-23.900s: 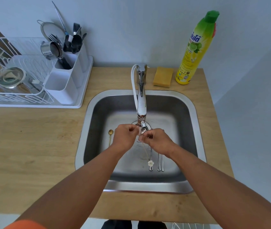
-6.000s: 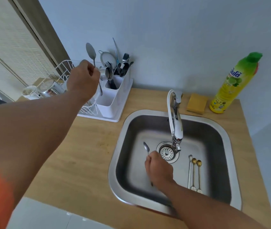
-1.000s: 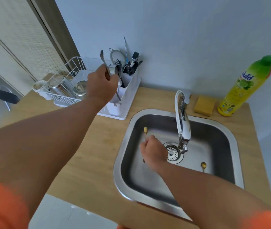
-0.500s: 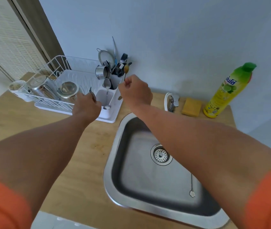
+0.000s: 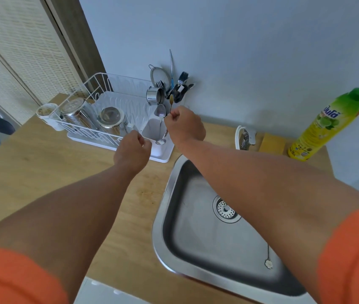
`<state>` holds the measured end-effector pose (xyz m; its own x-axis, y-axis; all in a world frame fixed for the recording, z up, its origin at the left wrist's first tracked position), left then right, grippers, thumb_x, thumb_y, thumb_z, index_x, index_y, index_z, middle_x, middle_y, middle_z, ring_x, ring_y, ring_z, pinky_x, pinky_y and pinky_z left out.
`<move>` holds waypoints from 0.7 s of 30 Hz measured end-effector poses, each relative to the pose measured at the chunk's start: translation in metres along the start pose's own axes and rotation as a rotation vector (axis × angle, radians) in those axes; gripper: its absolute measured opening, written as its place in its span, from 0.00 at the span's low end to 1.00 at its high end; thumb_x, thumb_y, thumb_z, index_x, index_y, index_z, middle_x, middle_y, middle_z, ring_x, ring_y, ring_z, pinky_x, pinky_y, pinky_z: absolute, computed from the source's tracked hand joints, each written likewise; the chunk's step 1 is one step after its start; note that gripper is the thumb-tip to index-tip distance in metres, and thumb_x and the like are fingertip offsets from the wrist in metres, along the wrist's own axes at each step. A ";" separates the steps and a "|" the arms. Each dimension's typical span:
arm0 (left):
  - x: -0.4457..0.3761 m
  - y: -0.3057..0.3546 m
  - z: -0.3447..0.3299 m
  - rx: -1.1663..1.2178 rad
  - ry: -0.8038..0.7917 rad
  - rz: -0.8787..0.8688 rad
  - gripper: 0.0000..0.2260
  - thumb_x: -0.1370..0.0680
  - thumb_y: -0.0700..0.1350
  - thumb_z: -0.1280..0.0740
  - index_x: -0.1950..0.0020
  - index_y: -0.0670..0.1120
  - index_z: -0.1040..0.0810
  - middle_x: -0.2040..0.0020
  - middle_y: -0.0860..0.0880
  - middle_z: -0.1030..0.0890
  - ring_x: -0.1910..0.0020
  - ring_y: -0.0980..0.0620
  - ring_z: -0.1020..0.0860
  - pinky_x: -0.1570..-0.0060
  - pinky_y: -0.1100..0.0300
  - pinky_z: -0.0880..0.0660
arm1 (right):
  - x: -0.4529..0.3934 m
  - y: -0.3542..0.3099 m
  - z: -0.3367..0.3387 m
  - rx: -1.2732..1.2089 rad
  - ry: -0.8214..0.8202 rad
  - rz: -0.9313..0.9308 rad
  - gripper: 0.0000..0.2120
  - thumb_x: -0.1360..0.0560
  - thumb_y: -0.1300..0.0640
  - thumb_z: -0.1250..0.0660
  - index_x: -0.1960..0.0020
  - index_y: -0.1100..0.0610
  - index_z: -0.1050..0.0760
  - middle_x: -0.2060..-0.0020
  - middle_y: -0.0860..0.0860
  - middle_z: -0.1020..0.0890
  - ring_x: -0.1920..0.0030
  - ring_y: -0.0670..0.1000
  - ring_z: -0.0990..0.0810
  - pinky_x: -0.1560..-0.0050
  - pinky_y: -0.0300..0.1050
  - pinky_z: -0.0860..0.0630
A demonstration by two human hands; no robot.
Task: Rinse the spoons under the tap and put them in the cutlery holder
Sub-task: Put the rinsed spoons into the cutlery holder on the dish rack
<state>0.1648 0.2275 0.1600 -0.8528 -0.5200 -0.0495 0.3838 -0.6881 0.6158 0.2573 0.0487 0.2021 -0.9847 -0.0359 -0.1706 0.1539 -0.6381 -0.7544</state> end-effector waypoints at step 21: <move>0.061 -0.035 -0.070 -0.162 -0.339 -0.099 0.07 0.20 0.49 0.35 0.44 0.49 0.24 0.50 0.51 0.18 0.49 0.47 0.20 0.49 0.51 0.22 | 0.041 0.058 -0.042 0.041 -0.263 -0.058 0.13 0.19 0.51 0.41 0.47 0.50 0.18 0.52 0.50 0.16 0.51 0.55 0.19 0.58 0.46 0.29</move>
<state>0.1247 0.1844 0.0803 -0.9466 -0.2694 0.1769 0.3220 -0.8113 0.4879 0.2296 0.0425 0.1254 -0.9799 -0.1939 0.0469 0.0986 -0.6750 -0.7312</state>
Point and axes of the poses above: each hand's wrist, its own x-axis away from the middle knuckle, its own z-axis out of the back of the hand, y = z × x, the point moved 9 cm from there along -x, towards the middle knuckle
